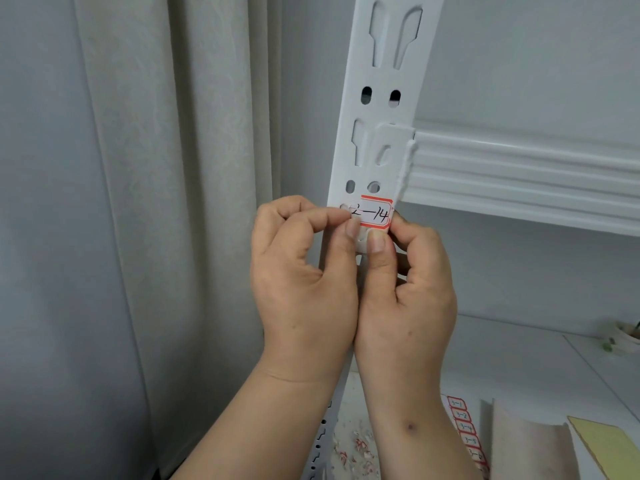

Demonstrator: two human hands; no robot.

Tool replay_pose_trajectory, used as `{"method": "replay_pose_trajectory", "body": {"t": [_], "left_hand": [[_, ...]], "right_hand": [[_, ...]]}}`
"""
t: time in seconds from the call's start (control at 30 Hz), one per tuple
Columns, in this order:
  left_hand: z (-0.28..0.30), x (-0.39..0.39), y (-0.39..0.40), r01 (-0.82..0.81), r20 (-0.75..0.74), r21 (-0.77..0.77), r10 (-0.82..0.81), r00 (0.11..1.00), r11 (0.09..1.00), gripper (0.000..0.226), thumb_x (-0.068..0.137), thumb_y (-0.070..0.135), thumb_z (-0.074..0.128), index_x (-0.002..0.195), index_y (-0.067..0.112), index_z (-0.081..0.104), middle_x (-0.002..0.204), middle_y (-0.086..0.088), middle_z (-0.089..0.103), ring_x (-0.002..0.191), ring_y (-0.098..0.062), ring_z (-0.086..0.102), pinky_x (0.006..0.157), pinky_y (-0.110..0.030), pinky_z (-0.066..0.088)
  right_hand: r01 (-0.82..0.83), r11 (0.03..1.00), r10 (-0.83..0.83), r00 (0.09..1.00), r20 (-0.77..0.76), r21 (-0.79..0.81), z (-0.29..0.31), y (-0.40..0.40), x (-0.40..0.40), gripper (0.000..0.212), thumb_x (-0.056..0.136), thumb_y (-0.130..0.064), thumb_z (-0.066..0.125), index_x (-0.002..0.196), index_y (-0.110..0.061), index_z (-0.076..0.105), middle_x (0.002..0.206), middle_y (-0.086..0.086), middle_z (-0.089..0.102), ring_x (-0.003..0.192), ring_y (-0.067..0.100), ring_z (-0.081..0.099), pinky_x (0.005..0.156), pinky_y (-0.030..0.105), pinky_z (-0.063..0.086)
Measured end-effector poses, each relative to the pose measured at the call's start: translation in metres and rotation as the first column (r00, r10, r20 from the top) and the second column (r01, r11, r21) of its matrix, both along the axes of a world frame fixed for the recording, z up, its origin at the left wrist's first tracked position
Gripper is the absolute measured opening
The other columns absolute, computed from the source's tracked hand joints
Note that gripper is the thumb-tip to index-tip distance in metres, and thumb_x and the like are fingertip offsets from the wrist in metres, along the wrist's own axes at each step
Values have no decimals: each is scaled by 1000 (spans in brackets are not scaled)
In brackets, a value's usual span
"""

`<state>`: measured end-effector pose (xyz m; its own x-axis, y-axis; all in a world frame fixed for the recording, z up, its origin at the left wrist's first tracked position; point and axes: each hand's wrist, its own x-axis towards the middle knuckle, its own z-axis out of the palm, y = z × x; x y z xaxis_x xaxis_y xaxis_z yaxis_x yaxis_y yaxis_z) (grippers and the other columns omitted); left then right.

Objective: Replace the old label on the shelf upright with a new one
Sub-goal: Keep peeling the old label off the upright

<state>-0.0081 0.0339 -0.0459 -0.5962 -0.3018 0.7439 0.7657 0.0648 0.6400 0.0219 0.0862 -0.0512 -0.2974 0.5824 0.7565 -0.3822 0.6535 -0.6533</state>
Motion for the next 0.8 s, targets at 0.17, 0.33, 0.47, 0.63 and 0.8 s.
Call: {"method": "replay_pose_trajectory", "body": {"t": [0.17, 0.33, 0.47, 0.63, 0.8], "left_hand": [[1, -3, 1, -99, -76, -69, 93, 993, 993, 2, 86, 12, 71, 85, 12, 70, 109, 13, 44, 106, -6, 47, 95, -18, 41], [3, -10, 0, -248, -202, -192, 209, 957, 950, 4, 88, 8, 67, 84, 8, 69, 119, -5, 49, 109, -15, 38, 101, -11, 28], [6, -12, -3, -280, -231, -254, 223, 947, 926, 8, 90, 8, 63, 84, 6, 66, 121, -16, 56, 112, -19, 36, 102, -7, 21], [6, -14, -4, -261, -244, -293, 192, 951, 920, 11, 92, 11, 57, 85, 6, 64, 121, -14, 54, 111, -16, 35, 100, -13, 25], [4, -9, -9, -96, -111, -259, 69, 991, 961, 13, 93, 18, 52, 87, 12, 62, 119, 2, 43, 107, -8, 35, 97, -2, 23]], "right_hand": [[-2, 1000, 2, 1000, -15, 13, 0, 2, 0, 18, 93, -28, 53, 106, -21, 64, 96, -9, 66, 87, 13, 63, 72, 18, 48], [1, 1000, -1, 1000, -10, 17, -1, 1, 0, 19, 94, -29, 52, 106, -21, 64, 95, -10, 65, 83, 7, 60, 68, 8, 42], [2, 1000, -2, 1000, -6, 10, -2, 1, -1, 20, 94, -29, 52, 107, -20, 64, 97, -11, 64, 84, 6, 60, 69, 7, 42], [22, 1000, -22, 1000, -3, 20, -2, 0, -1, 18, 94, -27, 52, 107, -23, 63, 95, -15, 62, 85, 5, 58, 70, 6, 41], [30, 999, -30, 1000, 3, 35, -2, 0, 0, 16, 94, -29, 52, 106, -27, 61, 93, -18, 59, 84, 4, 57, 70, 6, 40]]}}
